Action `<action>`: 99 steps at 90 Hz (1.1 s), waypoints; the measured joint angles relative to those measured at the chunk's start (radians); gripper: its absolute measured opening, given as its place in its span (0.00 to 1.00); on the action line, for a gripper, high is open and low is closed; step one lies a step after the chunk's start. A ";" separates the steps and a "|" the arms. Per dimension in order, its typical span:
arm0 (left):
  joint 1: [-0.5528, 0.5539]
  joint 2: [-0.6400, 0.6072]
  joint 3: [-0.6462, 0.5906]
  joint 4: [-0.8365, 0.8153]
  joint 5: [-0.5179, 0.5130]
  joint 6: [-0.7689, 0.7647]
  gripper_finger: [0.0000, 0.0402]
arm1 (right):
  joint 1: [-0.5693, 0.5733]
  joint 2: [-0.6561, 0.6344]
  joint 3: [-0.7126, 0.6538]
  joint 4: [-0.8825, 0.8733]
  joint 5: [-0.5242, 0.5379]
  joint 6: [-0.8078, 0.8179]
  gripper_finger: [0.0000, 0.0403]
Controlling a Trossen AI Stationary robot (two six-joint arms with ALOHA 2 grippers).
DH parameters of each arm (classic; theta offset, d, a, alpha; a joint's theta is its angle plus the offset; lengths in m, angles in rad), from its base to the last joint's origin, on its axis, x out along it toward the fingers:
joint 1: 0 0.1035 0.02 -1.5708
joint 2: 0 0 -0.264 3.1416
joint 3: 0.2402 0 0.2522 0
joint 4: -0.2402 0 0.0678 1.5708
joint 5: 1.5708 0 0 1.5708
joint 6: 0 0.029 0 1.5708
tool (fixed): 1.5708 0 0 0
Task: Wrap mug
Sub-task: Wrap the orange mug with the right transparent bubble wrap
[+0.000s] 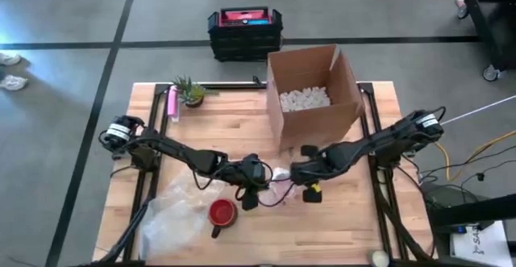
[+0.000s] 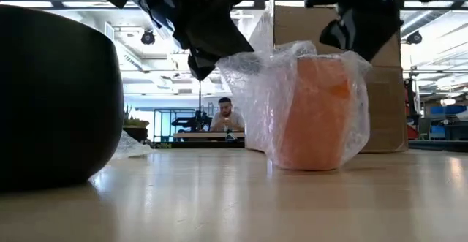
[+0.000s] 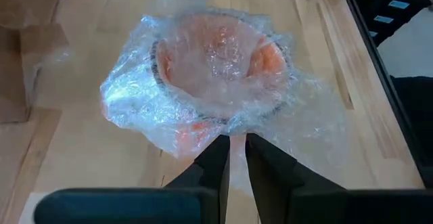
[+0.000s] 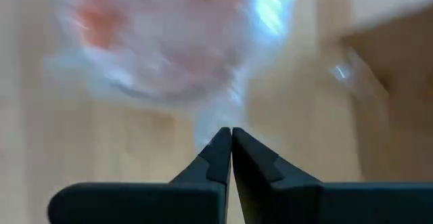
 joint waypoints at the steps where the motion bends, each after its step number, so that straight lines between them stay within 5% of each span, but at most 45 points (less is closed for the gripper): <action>1: 0.000 0.000 0.000 0.002 0.000 0.000 0.09 | 0.000 0.000 0.002 0.006 0.000 -0.001 0.00; 41: 0.000 0.002 0.000 0.032 0.000 0.010 0.09 | -0.005 0.105 0.027 0.108 -0.048 -0.056 0.00; 69: 0.000 0.002 0.000 0.029 0.000 0.010 0.09 | -0.005 0.130 0.162 -0.052 -0.047 -0.088 0.00; 99: 0.000 0.002 0.000 0.027 -0.001 0.011 0.09 | -0.005 0.220 0.146 -0.103 -0.083 -0.110 0.00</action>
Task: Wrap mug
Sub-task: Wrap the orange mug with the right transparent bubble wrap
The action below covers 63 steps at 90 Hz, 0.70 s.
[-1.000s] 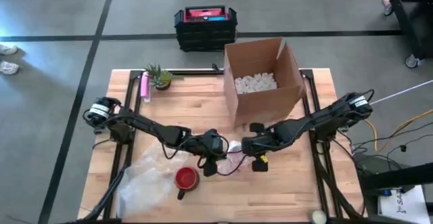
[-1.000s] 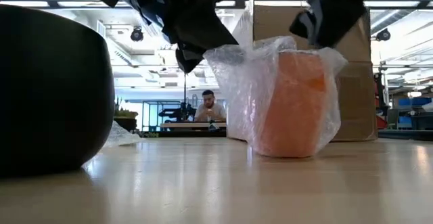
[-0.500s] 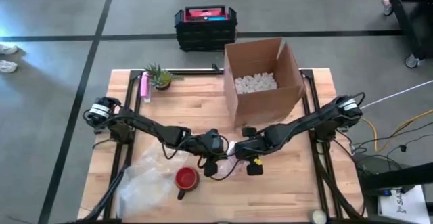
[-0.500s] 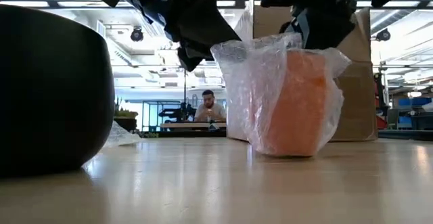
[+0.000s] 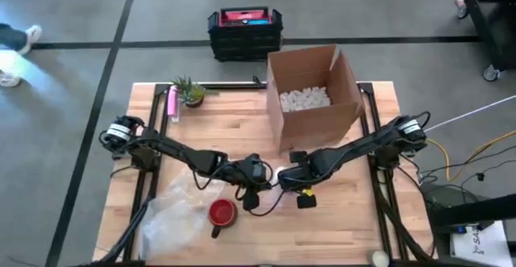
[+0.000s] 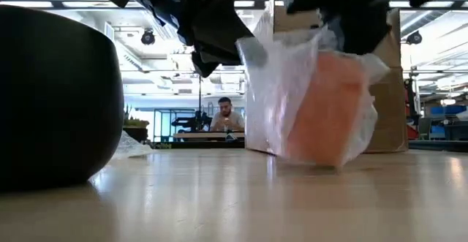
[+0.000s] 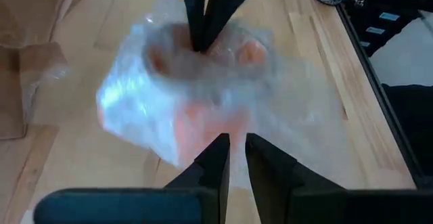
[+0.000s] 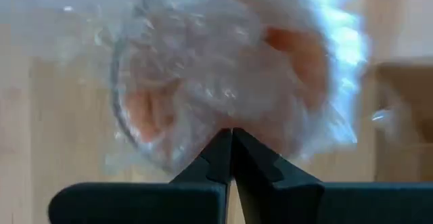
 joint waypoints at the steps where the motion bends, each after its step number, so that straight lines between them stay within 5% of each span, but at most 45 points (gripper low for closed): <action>1: 0.000 0.000 0.000 0.000 0.000 0.000 0.09 | 0.000 0.007 0.000 0.001 0.000 -0.002 0.00; 27: 0.000 0.002 -0.002 -0.003 0.001 0.004 0.09 | 0.000 0.135 0.023 0.053 -0.015 -0.048 0.00; 63: -0.003 -0.086 0.002 -0.213 0.000 -0.104 0.09 | -0.002 0.050 0.041 0.089 0.035 -0.052 0.00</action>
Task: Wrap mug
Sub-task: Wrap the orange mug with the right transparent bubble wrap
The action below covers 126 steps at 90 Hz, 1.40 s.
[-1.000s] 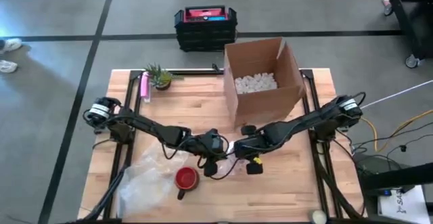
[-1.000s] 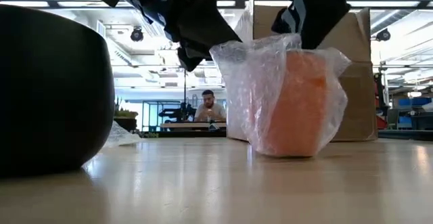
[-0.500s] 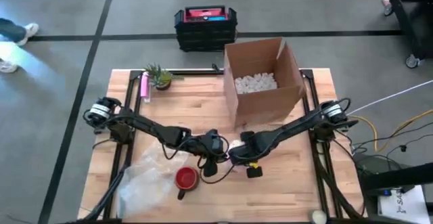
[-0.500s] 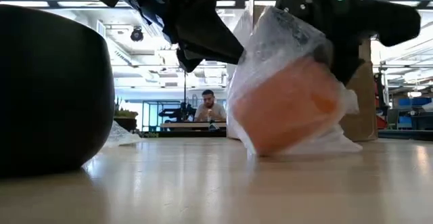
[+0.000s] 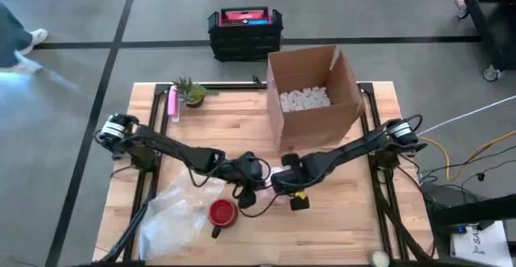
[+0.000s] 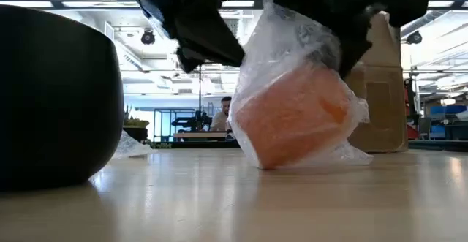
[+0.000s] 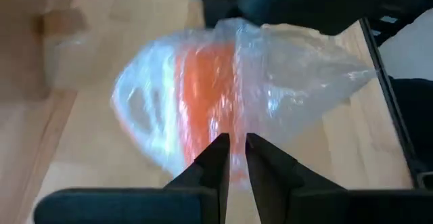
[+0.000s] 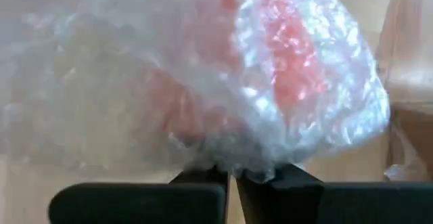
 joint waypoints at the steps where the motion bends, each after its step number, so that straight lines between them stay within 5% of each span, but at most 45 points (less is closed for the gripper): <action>1: -0.001 -0.002 0.000 -0.012 0.000 -0.008 0.09 | 0.000 0.000 0.000 0.003 0.000 0.000 0.00; 21: -0.006 0.046 -0.010 -0.094 0.035 -0.070 0.09 | 0.000 0.004 -0.002 0.052 -0.001 0.000 0.00; 48: 0.009 0.165 -0.006 0.027 0.117 -0.033 0.09 | 0.000 -0.002 -0.005 0.075 -0.001 -0.001 0.00; 126: 0.036 0.167 -0.004 0.000 0.121 -0.027 0.09 | -0.036 0.001 0.046 0.127 0.002 -0.085 0.00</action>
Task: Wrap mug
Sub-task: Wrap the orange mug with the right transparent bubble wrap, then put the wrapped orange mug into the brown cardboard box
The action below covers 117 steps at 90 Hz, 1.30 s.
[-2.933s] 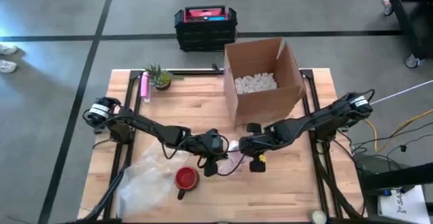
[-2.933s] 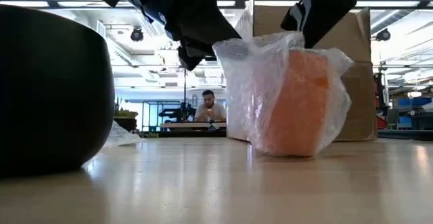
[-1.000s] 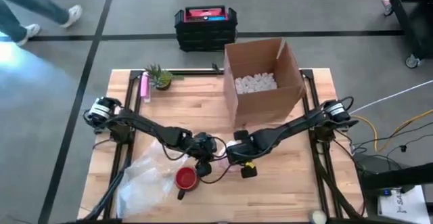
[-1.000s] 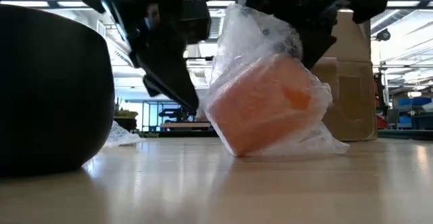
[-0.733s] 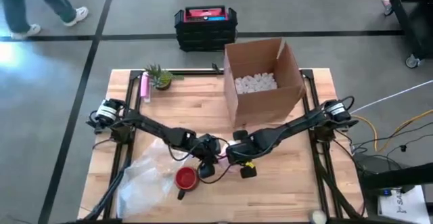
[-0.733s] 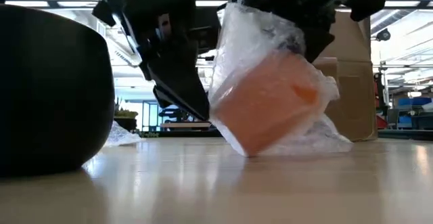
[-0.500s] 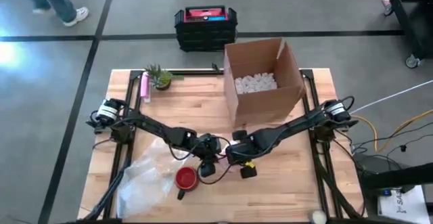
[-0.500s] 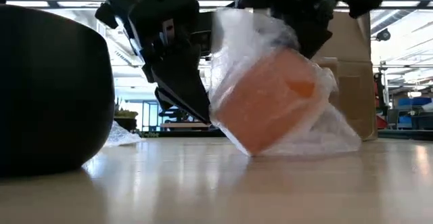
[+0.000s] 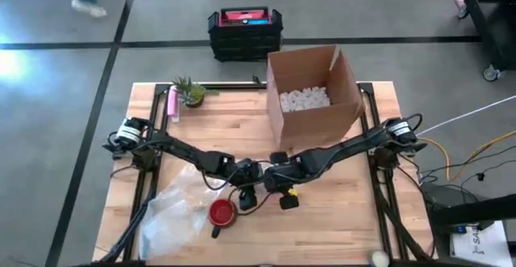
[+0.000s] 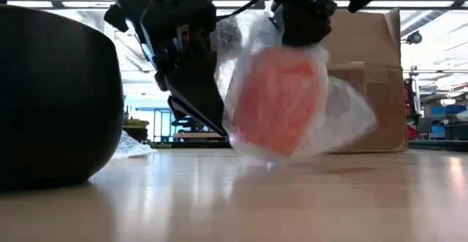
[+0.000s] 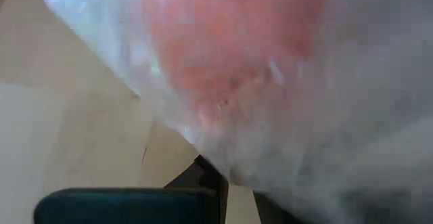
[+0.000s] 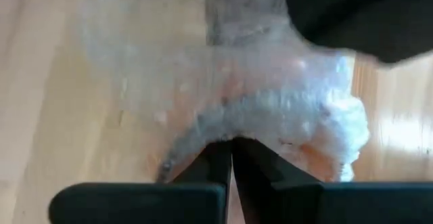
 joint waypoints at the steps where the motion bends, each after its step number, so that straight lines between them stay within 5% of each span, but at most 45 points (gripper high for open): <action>1: 0.000 -0.002 0.000 -0.007 0.002 -0.001 0.09 | 0.000 0.000 0.000 0.000 0.000 0.000 0.00; 40: -0.005 -0.088 0.002 -0.143 0.072 -0.086 0.09 | 0.004 0.001 -0.017 0.084 -0.042 -0.023 0.00; 67: -0.009 -0.093 0.002 -0.155 0.076 -0.086 0.09 | 0.004 -0.019 0.100 -0.088 -0.063 -0.069 0.02; 90: -0.016 -0.107 0.001 -0.163 0.076 -0.088 0.09 | 0.043 -0.013 0.127 -0.062 -0.167 -0.103 0.29; 117: -0.020 -0.107 0.001 -0.158 0.064 -0.088 0.09 | 0.067 0.110 0.122 -0.047 -0.077 -0.124 0.59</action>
